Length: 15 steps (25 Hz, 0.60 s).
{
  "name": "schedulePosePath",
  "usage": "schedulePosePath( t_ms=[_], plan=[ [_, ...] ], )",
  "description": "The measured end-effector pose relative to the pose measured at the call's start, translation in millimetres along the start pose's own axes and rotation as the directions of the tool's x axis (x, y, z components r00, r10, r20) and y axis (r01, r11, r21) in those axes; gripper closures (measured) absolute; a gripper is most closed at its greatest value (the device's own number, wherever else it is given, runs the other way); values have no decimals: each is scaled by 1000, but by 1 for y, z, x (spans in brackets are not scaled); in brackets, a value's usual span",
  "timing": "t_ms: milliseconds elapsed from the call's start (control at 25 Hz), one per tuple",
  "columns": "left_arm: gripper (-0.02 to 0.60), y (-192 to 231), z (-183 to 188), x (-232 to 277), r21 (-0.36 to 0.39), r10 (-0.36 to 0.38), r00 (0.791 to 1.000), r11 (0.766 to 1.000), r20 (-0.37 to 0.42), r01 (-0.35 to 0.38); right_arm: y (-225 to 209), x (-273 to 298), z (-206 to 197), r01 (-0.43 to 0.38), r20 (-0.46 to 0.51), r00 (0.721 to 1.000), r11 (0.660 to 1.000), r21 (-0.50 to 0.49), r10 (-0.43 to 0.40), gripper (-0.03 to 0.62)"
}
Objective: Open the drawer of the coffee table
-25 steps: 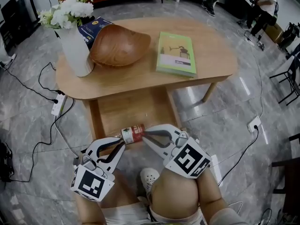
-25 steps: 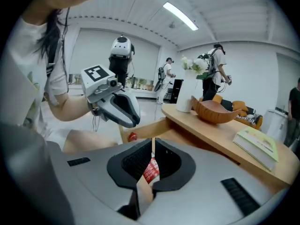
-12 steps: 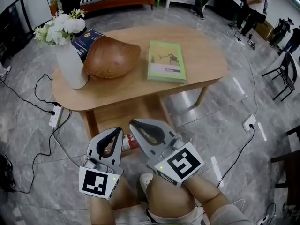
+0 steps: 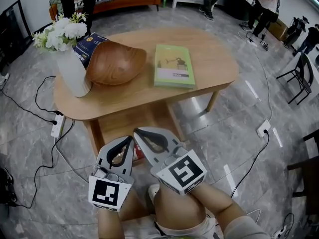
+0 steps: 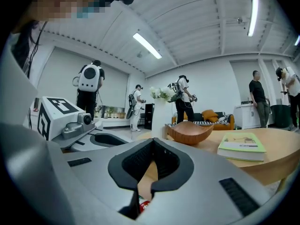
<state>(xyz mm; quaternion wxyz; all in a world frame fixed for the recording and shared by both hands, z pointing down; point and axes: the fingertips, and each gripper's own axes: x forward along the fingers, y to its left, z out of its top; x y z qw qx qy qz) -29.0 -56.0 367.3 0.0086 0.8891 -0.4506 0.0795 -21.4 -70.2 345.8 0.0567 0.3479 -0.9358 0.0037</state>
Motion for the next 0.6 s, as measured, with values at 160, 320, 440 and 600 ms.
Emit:
schedulePosePath(
  t_ms=[160,320,440,600],
  plan=[
    [572,0,-1,3,9,2,1000,1000,-1,-2,0,2,-1,-6,-1,1000,1000,-7,6,574],
    [572,-1,-1,3,4,7,1000,1000,5,-8,1,2,-3,-10,-7,1000,1000,-10,10,574],
    [572,-2,0,4,4,8,1000,1000,13,-8,0,1,-2,-12,2,1000,1000,13,12,574],
    [572,-5,-3,3,1,16,1000,1000,17,-16,-1,-1,-3,-17,4,1000,999,29,17,574]
  ],
)
